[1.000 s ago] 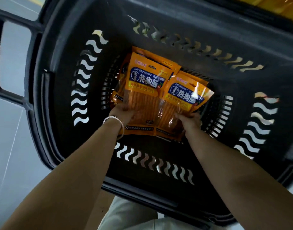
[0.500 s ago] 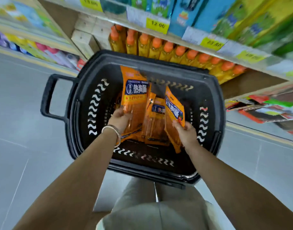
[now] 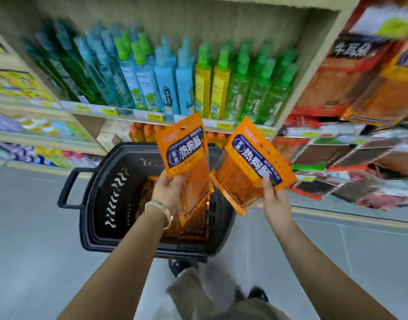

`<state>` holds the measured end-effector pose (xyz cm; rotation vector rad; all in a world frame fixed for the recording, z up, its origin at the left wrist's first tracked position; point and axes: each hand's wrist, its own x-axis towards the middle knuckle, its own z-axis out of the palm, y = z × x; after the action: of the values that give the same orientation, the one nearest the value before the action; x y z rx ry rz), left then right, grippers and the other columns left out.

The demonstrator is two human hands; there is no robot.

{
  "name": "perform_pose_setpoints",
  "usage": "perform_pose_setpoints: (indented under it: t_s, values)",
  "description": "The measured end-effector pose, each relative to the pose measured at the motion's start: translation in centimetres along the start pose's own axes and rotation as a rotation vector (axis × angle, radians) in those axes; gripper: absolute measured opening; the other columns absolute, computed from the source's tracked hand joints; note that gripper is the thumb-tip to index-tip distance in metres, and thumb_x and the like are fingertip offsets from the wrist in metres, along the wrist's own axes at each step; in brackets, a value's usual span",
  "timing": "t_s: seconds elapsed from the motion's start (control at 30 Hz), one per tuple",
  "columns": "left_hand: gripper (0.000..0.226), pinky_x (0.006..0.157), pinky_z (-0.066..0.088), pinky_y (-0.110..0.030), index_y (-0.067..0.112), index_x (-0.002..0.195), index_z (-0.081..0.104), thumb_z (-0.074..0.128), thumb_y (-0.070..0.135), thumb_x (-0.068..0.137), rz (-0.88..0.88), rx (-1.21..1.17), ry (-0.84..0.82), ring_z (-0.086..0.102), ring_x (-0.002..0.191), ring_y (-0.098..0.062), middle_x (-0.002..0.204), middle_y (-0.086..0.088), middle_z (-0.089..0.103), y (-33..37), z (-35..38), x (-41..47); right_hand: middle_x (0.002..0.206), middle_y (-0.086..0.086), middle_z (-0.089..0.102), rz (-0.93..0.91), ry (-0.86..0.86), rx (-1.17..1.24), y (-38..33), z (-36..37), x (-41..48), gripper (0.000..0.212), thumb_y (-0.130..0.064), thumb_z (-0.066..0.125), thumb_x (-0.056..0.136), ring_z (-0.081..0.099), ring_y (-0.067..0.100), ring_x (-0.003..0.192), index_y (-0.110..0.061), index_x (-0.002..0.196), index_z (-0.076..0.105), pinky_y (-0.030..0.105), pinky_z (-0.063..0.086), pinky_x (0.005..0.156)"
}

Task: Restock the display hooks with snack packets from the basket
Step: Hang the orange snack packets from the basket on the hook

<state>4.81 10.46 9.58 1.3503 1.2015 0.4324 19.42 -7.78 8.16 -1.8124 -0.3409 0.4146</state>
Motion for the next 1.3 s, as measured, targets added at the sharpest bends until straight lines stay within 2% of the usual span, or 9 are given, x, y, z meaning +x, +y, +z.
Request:
perform_pose_setpoints:
  t_s: [0.1,0.23,0.4,0.47,0.57,0.8,1.03,1.13,1.3]
  values:
    - [0.016,0.071,0.055,-0.033,0.032,0.088,0.059,0.061,0.048,0.085,0.137,-0.026,0.008,0.065,0.08,-0.025,0.099,0.001,0.07,3.5,4.9,-3.9,0.098,-0.014,0.061,-0.099,0.058,0.01,-2.3,-7.2,0.5,0.021,-0.029,0.043,0.1,0.051,-0.005,0.093,-0.02,0.112,0.058,-0.004,0.033,0.073]
    - [0.04,0.055,0.035,0.002,0.017,0.119,0.057,0.053,0.046,0.09,0.281,-0.103,0.059,0.056,0.082,-0.01,0.099,0.009,0.057,7.7,11.4,-8.4,0.094,-0.016,0.06,-0.291,0.135,-0.082,-5.2,-16.4,1.6,0.017,-0.024,0.044,0.1,0.051,-0.003,0.092,-0.021,0.109,0.058,-0.003,0.032,0.074]
    - [0.036,0.085,0.03,-0.022,0.026,0.11,0.055,0.05,0.055,0.088,0.401,-0.053,-0.055,0.042,0.097,-0.007,0.095,0.021,0.048,13.3,17.3,-11.9,0.104,-0.01,0.067,-0.404,0.196,-0.036,-8.5,-25.8,3.3,0.02,-0.033,0.045,0.099,0.06,0.012,0.102,-0.027,0.113,0.058,0.022,0.045,0.091]
    - [0.019,0.082,0.037,-0.026,0.037,0.083,0.058,0.053,0.055,0.086,0.474,-0.061,-0.084,0.053,0.089,-0.004,0.083,0.035,0.053,16.0,18.8,-13.0,0.101,-0.011,0.066,-0.438,0.255,-0.037,-10.6,-28.6,4.3,0.019,-0.035,0.045,0.099,0.06,0.011,0.099,-0.028,0.111,0.058,0.026,0.048,0.087]
    - [0.018,0.076,0.05,-0.03,0.039,0.075,0.065,0.058,0.051,0.086,0.564,-0.106,-0.116,0.065,0.084,-0.005,0.078,0.024,0.067,20.2,20.7,-14.0,0.094,-0.026,0.059,-0.497,0.327,-0.005,-14.2,-32.0,6.4,0.011,-0.033,0.047,0.098,0.057,-0.005,0.085,-0.035,0.103,0.057,0.003,0.041,0.07]
    - [0.015,0.082,0.049,-0.028,0.036,0.08,0.066,0.058,0.047,0.087,0.753,-0.124,-0.131,0.066,0.09,-0.008,0.088,0.018,0.068,29.0,23.9,-14.2,0.094,-0.003,0.067,-0.552,0.42,0.082,-21.9,-36.3,11.9,0.013,-0.032,0.05,0.097,0.059,0.004,0.073,-0.029,0.088,0.059,0.029,0.045,0.069]
    - [0.022,0.048,0.041,-0.002,0.034,0.068,0.062,0.06,0.046,0.086,0.842,-0.224,-0.109,0.057,0.056,0.019,0.055,0.034,0.06,35.8,26.6,-13.5,0.092,-0.008,0.063,-0.522,0.382,0.227,-29.3,-38.2,17.5,0.013,-0.033,0.053,0.093,0.062,0.02,0.098,-0.023,0.096,0.06,0.041,0.048,0.09]
    - [0.017,0.071,0.053,-0.025,0.042,0.068,0.07,0.063,0.051,0.081,0.813,-0.265,-0.16,0.069,0.077,-0.006,0.073,0.019,0.071,38.0,27.9,-11.9,0.107,-0.001,0.066,-0.485,0.339,0.288,-31.9,-38.6,19.8,0.018,-0.032,0.052,0.092,0.06,0.021,0.104,-0.023,0.106,0.06,0.043,0.045,0.098]
    - [0.015,0.071,0.052,-0.031,0.039,0.071,0.07,0.065,0.05,0.08,0.842,-0.271,-0.232,0.07,0.072,-0.004,0.076,0.018,0.072,40.7,29.5,-9.5,0.099,0.001,0.066,-0.471,0.309,0.313,-34.5,-38.7,23.1,0.009,-0.027,0.053,0.091,0.061,0.024,0.103,-0.023,0.085,0.059,0.041,0.046,0.094]
